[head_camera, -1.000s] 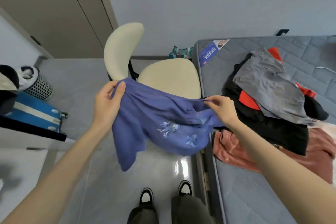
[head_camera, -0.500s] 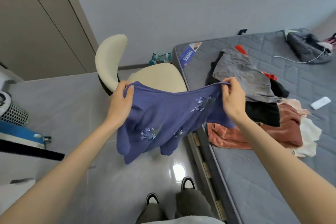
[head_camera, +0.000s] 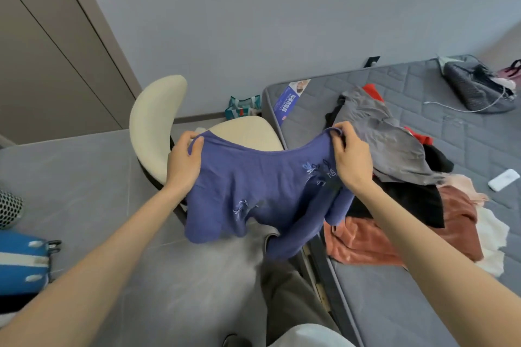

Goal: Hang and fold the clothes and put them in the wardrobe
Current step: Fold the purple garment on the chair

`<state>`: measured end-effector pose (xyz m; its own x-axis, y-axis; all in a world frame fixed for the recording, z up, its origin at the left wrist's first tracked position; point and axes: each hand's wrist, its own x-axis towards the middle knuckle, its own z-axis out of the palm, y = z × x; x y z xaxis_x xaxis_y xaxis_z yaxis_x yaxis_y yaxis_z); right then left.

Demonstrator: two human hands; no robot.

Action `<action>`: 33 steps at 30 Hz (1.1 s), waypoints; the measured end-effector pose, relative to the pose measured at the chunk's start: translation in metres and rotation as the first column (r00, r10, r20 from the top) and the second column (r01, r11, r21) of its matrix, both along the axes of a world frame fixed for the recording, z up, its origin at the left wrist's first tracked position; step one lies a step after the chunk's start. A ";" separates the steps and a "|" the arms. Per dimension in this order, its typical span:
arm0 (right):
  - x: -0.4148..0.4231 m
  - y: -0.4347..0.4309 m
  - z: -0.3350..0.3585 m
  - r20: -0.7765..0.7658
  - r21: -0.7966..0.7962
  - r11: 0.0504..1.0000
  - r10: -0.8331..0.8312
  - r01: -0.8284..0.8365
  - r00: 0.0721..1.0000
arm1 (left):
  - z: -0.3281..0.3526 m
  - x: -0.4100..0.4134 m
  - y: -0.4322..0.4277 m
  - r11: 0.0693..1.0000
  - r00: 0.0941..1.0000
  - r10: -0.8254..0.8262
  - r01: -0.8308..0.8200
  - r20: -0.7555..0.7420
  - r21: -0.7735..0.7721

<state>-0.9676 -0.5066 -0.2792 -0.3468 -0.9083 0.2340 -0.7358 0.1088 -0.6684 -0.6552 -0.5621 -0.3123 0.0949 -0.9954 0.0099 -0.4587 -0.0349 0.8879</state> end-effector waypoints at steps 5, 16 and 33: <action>-0.018 -0.089 -0.033 -0.215 0.348 0.937 0.113 -0.032 0.970 | -0.025 -0.010 -0.062 0.996 0.995 0.084 -0.085 0.062 0.020; -0.035 -0.279 -0.077 0.022 0.688 0.654 0.413 -0.314 0.911 | -0.076 -0.018 -0.197 0.978 0.971 0.117 -0.150 0.210 0.146; 0.015 -0.388 -0.202 -0.021 0.637 0.709 0.409 -0.303 0.912 | -0.193 -0.039 -0.326 0.850 0.996 0.077 -0.046 -0.038 0.525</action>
<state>-0.9523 -0.8945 -0.4817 0.0227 -0.9201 -0.3911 -0.8884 0.1608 -0.4301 -0.6942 -0.8877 -0.5054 0.1407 -0.8437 -0.5180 -0.3907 -0.5280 0.7540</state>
